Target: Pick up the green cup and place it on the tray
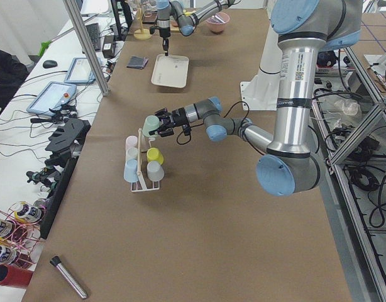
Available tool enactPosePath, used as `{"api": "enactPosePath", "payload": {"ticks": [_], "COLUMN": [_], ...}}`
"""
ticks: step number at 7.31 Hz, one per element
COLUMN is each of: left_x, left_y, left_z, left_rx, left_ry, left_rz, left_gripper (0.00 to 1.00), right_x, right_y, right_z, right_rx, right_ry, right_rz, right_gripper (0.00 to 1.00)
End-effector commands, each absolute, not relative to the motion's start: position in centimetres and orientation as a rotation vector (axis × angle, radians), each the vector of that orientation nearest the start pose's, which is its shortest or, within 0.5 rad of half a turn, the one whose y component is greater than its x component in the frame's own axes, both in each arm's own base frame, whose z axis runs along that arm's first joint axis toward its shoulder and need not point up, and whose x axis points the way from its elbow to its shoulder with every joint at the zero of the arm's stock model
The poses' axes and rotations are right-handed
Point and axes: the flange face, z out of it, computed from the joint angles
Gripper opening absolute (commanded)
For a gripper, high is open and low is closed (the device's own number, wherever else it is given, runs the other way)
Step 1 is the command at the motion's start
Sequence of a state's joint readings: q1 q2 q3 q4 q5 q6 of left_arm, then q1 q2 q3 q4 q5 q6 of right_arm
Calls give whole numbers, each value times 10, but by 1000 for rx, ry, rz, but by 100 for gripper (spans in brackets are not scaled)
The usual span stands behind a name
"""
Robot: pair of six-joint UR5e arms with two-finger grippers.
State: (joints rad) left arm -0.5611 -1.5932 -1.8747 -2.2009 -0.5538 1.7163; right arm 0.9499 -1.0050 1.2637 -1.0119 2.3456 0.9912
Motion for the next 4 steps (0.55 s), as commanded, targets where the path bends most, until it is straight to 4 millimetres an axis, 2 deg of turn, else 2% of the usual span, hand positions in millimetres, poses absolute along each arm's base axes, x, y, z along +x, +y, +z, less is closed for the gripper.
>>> {"api": "enactPosePath", "payload": {"ticks": [1,2,3,4], "left_x": [274,265,262,266], "left_y": [-434,-427,-422,-423], "left_z": [389,377,368,365], "left_rx": [748,900,1035,1178], "left_ry": [-1383,-1360,-1289,-1127], "left_rz": [1642,1512,1394,1313], "left_gripper": [14,14,14,14], "right_x": [-429,-449,-462,-467], "right_y": [-614,-606,-601,-599], "right_z": [351,335,322,315], "right_rx": [50,50,48,51], "right_ry": [-1056,-1060,-1070,-1075], "right_rz": [17,30,31,24], "right_gripper": [0,0,0,0]}}
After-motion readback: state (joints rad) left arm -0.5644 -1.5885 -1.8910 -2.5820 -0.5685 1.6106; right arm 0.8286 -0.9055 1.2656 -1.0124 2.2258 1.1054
